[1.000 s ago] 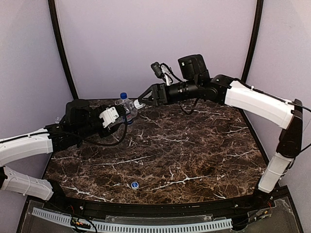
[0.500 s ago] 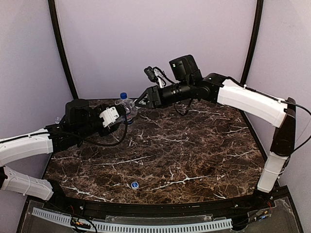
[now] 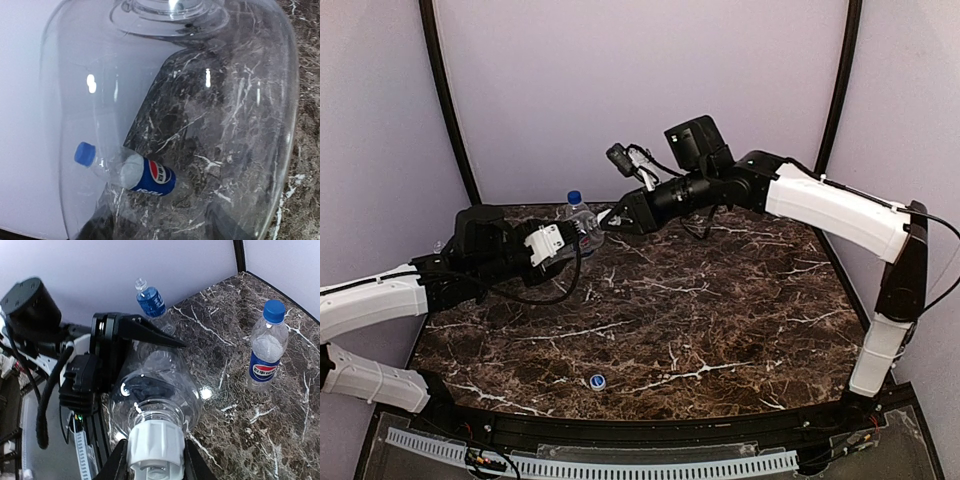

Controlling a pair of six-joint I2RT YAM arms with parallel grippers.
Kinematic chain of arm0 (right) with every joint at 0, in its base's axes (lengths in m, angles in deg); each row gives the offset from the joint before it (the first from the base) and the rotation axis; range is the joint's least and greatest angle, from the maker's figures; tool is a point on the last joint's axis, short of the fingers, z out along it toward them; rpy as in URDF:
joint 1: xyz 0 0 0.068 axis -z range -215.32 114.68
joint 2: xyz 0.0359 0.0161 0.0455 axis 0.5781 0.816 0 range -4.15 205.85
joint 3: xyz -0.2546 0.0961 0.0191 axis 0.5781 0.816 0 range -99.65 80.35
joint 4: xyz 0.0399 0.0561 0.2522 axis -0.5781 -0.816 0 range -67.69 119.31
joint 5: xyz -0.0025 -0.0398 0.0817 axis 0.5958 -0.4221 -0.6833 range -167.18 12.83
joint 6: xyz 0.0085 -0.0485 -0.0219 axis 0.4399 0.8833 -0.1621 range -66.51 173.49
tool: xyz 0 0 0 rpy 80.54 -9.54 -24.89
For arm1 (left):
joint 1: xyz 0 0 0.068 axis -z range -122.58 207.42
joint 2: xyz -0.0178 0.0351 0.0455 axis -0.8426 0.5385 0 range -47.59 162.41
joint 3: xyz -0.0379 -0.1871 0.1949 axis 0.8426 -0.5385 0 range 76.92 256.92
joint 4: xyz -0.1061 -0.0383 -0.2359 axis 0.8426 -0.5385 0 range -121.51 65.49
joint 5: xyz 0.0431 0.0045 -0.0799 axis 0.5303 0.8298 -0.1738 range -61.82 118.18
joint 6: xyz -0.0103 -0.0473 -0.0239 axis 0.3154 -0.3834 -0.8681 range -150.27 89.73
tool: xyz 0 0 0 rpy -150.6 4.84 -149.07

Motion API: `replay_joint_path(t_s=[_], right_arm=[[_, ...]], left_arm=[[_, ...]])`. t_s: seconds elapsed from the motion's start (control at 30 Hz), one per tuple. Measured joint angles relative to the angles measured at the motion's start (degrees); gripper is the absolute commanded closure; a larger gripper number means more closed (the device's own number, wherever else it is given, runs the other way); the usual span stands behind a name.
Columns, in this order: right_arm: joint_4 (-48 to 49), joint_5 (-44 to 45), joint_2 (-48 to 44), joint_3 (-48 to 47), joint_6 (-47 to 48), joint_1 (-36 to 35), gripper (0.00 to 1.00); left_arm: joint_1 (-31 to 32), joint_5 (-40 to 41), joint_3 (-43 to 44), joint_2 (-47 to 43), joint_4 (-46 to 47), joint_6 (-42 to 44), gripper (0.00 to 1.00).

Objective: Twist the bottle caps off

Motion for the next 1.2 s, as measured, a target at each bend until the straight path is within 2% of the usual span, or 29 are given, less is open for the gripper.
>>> replay_joint_path(t_s=[0.17,0.3,0.43,0.77,0.9,1.0,1.1,1.2], right_arm=[[-2.25,2.82,-5.22,7.69,23.74,-3.82,1.00],[-1.40,8.31,-12.79,18.58,47.17,-10.25,1.00],[0.59,14.95,-14.93,23.10,64.17,-16.09,1.00],[14.12,30.64,-18.75,33.16,92.00,-20.94,1.00],[20.00,34.86,-21.33,35.17,97.33,-20.83,1.00],[22.64,36.57,-22.93,35.23,96.35,-20.72,1.00],[22.32,36.24,-23.61,33.99,88.37,-19.82,1.00],[15.21,32.09,-23.06,28.63,73.64,-16.04,1.00]], left_arm=[[-0.22,-9.79,1.09,-1.07,-9.79,0.50,0.63],[0.74,-20.50,1.68,-1.27,-18.58,3.69,0.65],[1.09,-27.36,2.05,-1.20,-26.27,6.56,0.66],[0.22,-30.47,2.54,-0.96,-33.03,4.24,0.67],[0.24,-30.47,2.54,-0.94,-34.32,4.00,0.68],[0.24,-29.92,2.51,-0.96,-34.12,3.50,0.68],[0.24,-26.95,1.84,-1.16,-30.86,1.36,0.68],[0.13,-22.21,0.42,-1.81,-25.51,-2.19,0.68]])
